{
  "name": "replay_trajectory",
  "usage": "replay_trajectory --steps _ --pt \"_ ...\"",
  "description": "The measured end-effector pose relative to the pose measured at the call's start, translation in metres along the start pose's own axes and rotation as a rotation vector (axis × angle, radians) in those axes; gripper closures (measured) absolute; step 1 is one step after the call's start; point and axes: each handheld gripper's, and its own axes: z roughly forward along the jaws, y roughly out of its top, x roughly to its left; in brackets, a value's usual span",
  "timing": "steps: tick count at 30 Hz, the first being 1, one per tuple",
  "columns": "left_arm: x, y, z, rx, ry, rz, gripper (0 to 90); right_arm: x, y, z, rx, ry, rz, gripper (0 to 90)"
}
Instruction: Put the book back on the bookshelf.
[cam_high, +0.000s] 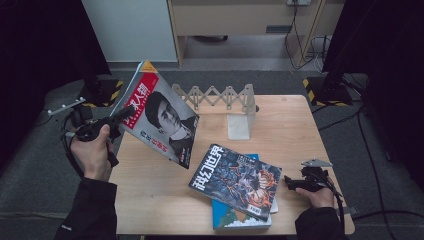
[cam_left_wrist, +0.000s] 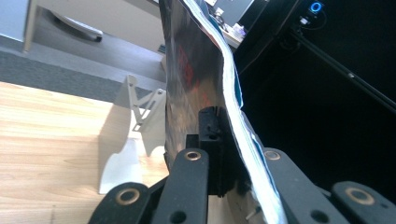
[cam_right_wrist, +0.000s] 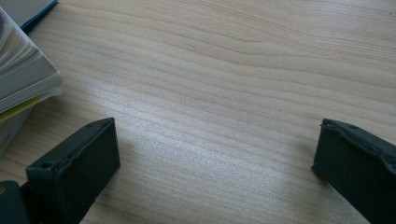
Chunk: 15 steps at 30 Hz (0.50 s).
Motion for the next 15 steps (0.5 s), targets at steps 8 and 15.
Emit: replay_trajectory --steps 8,15 --pt "0.006 0.01 0.008 -0.026 0.071 0.03 86.0 0.0 -0.001 0.0 -0.007 0.0 -0.003 0.2" --pt "0.011 0.016 0.024 -0.037 0.127 0.067 86.0 0.0 -0.001 0.001 -0.013 0.003 -0.009 0.2"
